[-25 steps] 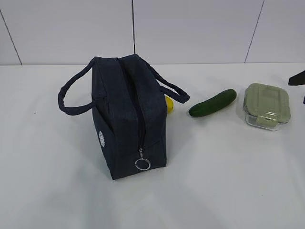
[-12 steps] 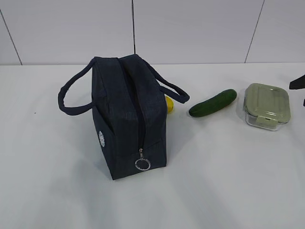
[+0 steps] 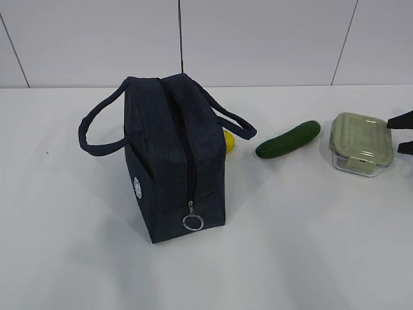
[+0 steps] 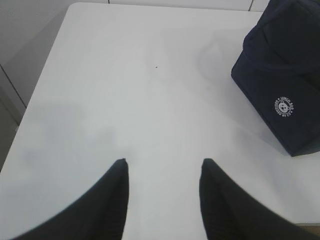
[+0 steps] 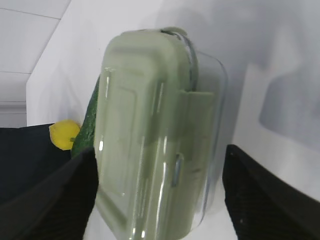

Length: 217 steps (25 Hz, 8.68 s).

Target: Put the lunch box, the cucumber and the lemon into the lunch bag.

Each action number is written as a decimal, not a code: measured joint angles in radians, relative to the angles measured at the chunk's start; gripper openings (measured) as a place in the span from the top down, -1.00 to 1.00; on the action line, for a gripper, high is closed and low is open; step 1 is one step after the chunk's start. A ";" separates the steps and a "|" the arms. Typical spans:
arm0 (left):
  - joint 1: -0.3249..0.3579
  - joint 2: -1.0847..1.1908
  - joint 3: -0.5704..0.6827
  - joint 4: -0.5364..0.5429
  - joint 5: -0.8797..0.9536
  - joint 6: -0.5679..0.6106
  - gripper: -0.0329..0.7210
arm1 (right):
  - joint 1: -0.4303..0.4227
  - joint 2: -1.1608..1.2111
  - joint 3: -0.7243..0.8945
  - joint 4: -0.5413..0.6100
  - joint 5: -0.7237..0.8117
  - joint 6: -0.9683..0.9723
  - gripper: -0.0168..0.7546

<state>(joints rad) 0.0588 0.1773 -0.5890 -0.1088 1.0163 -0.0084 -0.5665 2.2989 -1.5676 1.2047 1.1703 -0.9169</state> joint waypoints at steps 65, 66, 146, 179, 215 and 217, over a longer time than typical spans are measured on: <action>0.000 0.001 0.000 0.005 -0.023 0.000 0.01 | 0.050 0.065 -0.006 0.094 -0.002 -0.059 -0.55; 0.000 0.001 0.000 0.005 -0.023 0.000 0.01 | 0.052 0.065 -0.006 0.094 -0.002 -0.059 -0.55; 0.000 0.001 0.000 0.001 -0.023 0.000 0.01 | 0.054 0.065 -0.006 0.046 0.000 -0.040 -0.22; 0.000 0.001 0.000 0.001 -0.023 0.002 0.00 | 0.054 0.065 -0.006 0.055 0.000 -0.040 -0.01; 0.000 0.001 0.000 0.001 -0.023 0.002 0.00 | 0.087 0.065 -0.011 0.017 0.000 -0.038 -0.18; 0.000 0.001 0.000 0.001 -0.023 0.002 0.00 | 0.087 0.065 -0.011 0.017 0.000 -0.038 -0.18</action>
<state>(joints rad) 0.0588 0.1784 -0.5890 -0.1074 0.9932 -0.0063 -0.4799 2.3640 -1.5787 1.2218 1.1701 -0.9552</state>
